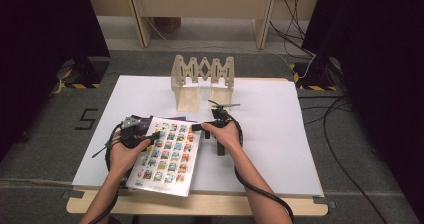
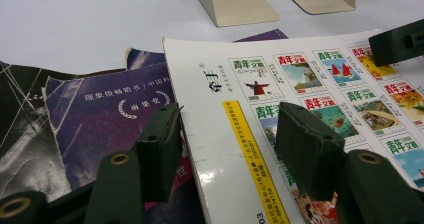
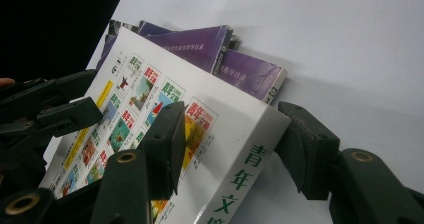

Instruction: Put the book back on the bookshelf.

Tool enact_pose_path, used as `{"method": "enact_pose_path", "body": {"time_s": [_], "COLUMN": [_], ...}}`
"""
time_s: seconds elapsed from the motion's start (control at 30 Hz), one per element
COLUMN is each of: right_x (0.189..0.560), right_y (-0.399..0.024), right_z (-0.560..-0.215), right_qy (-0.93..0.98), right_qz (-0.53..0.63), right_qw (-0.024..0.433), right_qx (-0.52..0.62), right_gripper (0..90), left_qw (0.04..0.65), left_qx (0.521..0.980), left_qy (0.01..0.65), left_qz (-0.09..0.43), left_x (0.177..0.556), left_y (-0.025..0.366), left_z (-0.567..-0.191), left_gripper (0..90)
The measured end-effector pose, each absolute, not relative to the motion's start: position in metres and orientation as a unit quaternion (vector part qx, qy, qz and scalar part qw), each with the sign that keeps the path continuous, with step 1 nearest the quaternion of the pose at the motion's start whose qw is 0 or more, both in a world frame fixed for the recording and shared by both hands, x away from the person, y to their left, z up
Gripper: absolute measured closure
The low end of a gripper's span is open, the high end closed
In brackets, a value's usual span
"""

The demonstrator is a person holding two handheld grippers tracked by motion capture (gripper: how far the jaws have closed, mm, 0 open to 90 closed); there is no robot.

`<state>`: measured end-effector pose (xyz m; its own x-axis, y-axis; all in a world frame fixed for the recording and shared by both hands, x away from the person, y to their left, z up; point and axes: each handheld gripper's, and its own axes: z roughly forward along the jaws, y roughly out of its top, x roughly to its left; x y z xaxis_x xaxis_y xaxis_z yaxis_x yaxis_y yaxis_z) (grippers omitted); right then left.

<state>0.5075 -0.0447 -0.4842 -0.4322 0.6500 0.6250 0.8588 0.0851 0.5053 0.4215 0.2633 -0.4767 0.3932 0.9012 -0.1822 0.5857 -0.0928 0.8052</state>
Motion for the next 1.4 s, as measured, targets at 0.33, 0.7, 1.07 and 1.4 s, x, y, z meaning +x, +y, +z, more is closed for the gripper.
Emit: {"method": "enact_pose_path", "body": {"time_s": [0.33, 0.7, 1.07, 1.4], "right_x": [0.505, 0.501, 0.497, 0.49], "right_y": [-0.041, -0.041, -0.038, -0.043], "right_z": [-0.484, -0.483, -0.451, -0.424], "right_qy": [-0.735, -0.73, -0.718, -0.702], "right_qz": [-0.425, -0.433, -0.463, -0.495], "right_qw": [0.113, 0.134, 0.134, 0.13], "right_qx": [-0.517, -0.512, -0.502, -0.495], "right_gripper": [42.0, 51.6, 66.6, 70.7], "left_qw": [0.43, 0.427, 0.444, 0.461], "left_qx": [0.717, 0.719, 0.71, 0.684], "left_qy": [0.518, 0.517, 0.513, 0.523], "left_qz": [0.184, 0.187, 0.186, 0.216], "left_x": [0.422, 0.421, 0.418, 0.413], "left_y": [0.263, 0.264, 0.273, 0.291], "left_z": [-0.477, -0.476, -0.476, -0.47], "left_gripper": [43.3, 43.3, 46.2, 45.8]}}
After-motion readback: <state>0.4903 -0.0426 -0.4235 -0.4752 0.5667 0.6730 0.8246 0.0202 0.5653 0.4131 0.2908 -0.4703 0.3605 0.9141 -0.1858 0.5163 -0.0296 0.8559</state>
